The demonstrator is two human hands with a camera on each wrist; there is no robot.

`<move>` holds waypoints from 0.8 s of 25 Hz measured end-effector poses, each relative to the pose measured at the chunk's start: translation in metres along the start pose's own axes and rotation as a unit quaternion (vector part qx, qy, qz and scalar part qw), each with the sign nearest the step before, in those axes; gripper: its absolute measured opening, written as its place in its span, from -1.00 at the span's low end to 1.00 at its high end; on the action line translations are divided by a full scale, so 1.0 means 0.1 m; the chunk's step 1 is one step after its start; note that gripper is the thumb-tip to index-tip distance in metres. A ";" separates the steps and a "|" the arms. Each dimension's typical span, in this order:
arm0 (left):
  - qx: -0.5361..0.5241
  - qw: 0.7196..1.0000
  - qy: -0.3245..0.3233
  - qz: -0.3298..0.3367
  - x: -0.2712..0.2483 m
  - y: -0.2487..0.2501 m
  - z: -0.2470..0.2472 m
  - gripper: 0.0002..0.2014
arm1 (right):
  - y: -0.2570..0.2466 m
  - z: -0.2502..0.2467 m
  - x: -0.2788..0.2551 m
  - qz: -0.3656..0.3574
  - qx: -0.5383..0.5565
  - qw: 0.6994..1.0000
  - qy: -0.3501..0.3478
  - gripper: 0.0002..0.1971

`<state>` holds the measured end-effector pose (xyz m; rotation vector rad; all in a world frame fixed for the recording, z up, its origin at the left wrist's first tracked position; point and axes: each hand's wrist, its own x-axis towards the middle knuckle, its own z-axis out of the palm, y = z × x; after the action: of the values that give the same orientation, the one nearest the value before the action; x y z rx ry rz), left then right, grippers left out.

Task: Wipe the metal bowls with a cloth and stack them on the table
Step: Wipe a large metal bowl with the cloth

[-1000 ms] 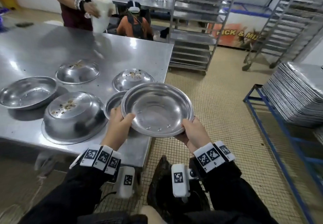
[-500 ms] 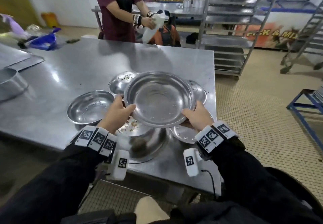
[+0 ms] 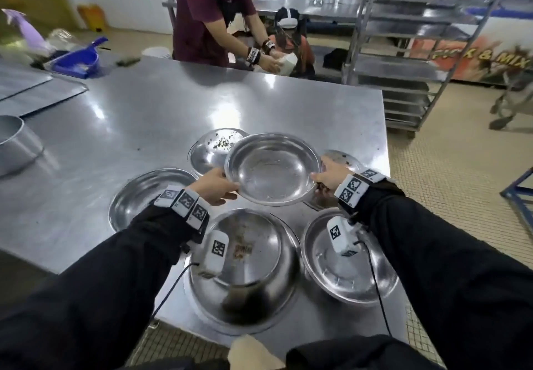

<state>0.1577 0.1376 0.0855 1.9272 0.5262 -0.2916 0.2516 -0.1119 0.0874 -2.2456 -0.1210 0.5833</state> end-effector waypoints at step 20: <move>0.129 0.985 0.053 -0.103 1.02 -0.24 -0.13 -0.49 | 0.00 0.36 1.34 -0.032 -0.357 0.932 -0.049 -0.61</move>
<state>0.2349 0.1806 0.0270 2.1510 0.7936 -0.4083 0.3548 -0.0515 0.0166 -2.8958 -0.5291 0.6903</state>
